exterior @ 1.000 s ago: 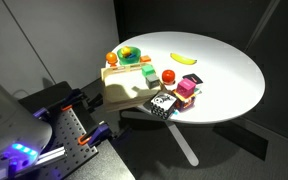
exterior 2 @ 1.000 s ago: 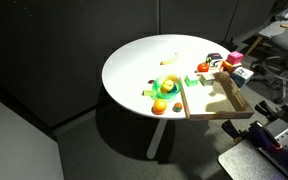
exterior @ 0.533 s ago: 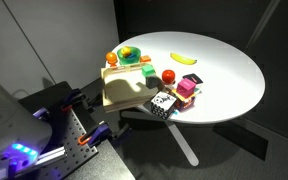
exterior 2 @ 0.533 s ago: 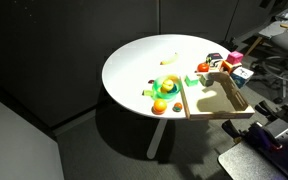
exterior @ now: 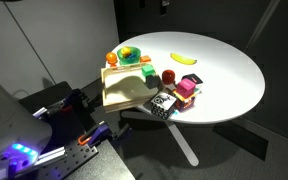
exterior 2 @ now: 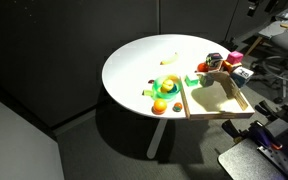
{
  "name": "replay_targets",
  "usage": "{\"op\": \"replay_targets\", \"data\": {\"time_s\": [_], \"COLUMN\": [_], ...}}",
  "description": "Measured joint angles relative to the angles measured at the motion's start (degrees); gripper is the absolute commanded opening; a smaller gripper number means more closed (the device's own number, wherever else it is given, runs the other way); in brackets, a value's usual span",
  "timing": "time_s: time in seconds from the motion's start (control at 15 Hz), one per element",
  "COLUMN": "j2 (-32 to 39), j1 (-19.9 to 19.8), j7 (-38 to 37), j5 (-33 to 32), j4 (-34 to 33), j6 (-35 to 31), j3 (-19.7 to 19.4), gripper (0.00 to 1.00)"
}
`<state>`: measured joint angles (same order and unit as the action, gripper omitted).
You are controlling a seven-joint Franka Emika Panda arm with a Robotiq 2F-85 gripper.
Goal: Pick up the mulberry pink block from the block with a number image and put it in the wooden tray
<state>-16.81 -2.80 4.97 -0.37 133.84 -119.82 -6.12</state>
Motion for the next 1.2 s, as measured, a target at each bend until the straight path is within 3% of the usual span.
{"op": "replay_targets", "data": {"time_s": [0.8,1.2], "j2": [16.75,22.95], "j1": [-1.7,-2.01], "j7": [-2.49,-2.28], "j5": [-2.98,-7.44], "j4": [-12.92,-18.19], "j6": [-0.09,-0.23], "j3": [-0.14,-0.83], "gripper": [1.0,1.0]}}
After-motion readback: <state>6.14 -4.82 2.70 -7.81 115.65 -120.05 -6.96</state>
